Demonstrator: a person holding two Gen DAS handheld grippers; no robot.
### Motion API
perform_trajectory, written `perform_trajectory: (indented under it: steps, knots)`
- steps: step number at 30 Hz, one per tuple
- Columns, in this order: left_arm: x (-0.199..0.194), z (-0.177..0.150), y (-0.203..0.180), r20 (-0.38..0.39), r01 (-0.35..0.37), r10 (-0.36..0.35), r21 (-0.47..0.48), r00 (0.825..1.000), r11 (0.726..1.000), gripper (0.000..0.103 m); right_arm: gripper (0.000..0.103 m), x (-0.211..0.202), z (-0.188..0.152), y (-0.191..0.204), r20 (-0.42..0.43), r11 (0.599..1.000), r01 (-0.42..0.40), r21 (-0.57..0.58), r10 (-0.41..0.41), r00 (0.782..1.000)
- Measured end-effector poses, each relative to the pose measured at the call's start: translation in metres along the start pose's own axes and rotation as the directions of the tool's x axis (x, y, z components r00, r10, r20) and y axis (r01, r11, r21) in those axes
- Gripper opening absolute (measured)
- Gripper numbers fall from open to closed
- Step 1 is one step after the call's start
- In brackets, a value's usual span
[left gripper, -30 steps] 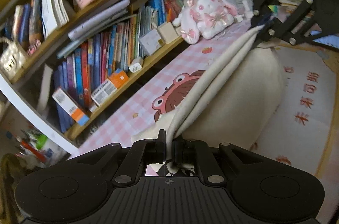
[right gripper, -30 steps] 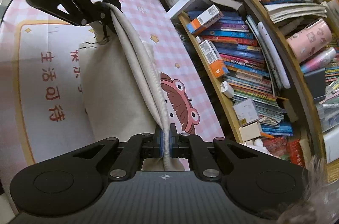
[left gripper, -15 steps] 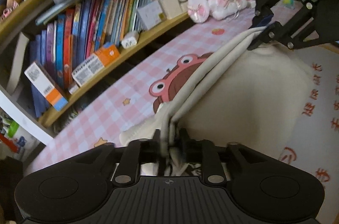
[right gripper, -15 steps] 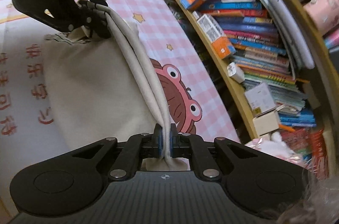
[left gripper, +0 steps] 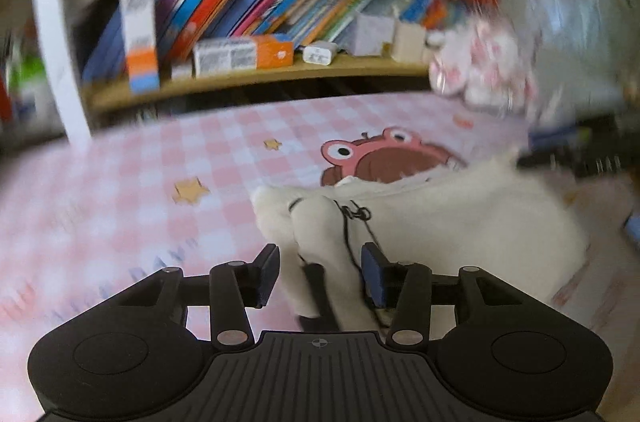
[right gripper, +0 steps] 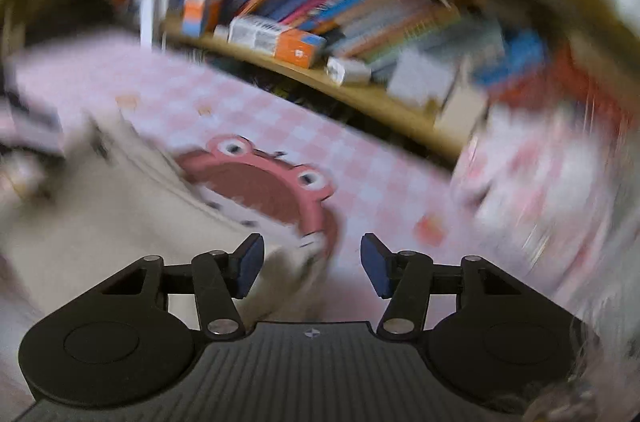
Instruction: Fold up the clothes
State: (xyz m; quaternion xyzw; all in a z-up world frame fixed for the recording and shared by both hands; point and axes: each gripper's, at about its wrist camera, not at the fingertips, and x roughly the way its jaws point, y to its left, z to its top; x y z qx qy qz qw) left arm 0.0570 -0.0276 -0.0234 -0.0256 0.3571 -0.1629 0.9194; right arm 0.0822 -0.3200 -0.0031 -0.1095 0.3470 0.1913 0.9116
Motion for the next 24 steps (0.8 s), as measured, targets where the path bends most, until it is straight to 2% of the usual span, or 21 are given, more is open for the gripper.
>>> perform_trajectory:
  steps: [3, 5, 6, 9, 11, 12, 14, 17, 19, 21, 24]
  knots:
    - [0.01, -0.002, 0.011, -0.002, 0.038, -0.038, -0.11, 0.999, 0.993, 0.042, 0.04, 0.004, -0.014, -0.015, -0.045, 0.973, -0.039, 0.226, 0.051, 0.998]
    - [0.016, -0.002, 0.015, -0.009, 0.06, -0.062, -0.164, 0.998, 0.985, 0.023, 0.032, 0.01, -0.024, -0.023, -0.067, 0.938, -0.044, 0.345, 0.072, 0.995]
    - [0.014, -0.001, 0.018, 0.008, 0.084, -0.084, -0.197, 0.996, 0.977, 0.007, 0.027, 0.012, -0.028, -0.026, -0.064, 0.915, -0.059, 0.399, 0.092, 0.994]
    - [0.001, 0.001, 0.029, 0.097, 0.181, -0.159, -0.304, 0.983, 0.935, 0.006, 0.022, 0.017, -0.036, -0.037, -0.041, 0.834, -0.098, 0.543, 0.143, 0.989]
    - [-0.007, 0.002, 0.036, 0.16, 0.248, -0.202, -0.367, 0.966, 0.896, 0.006, 0.022, 0.019, -0.04, -0.043, -0.03, 0.796, -0.112, 0.595, 0.161, 0.987]
    - [-0.005, 0.002, 0.038, 0.156, 0.245, -0.199, -0.383, 0.968, 0.891, 0.006, 0.022, 0.019, -0.042, -0.045, -0.025, 0.779, -0.117, 0.616, 0.168, 0.985]
    - [0.008, -0.001, 0.04, 0.106, 0.194, -0.165, -0.396, 0.981, 0.897, 0.007, 0.022, 0.02, -0.045, -0.049, -0.017, 0.752, -0.125, 0.647, 0.179, 0.984]
    - [0.028, -0.006, 0.043, 0.03, 0.115, -0.113, -0.411, 0.993, 0.904, 0.016, 0.024, 0.018, -0.045, -0.049, -0.021, 0.754, -0.123, 0.645, 0.178, 0.984]
    - [0.028, -0.005, 0.043, 0.028, 0.114, -0.112, -0.402, 0.993, 0.909, 0.017, 0.024, 0.016, -0.045, -0.048, -0.023, 0.755, -0.121, 0.644, 0.178, 0.984]
    - [0.021, -0.006, 0.043, 0.031, 0.101, -0.097, -0.383, 0.995, 0.918, 0.03, 0.025, 0.014, -0.045, -0.047, -0.026, 0.757, -0.12, 0.643, 0.177, 0.984]
    - [0.014, -0.01, 0.047, 0.024, 0.076, -0.073, -0.376, 0.997, 0.923, 0.041, 0.029, 0.012, -0.045, -0.047, -0.029, 0.759, -0.117, 0.641, 0.177, 0.984]
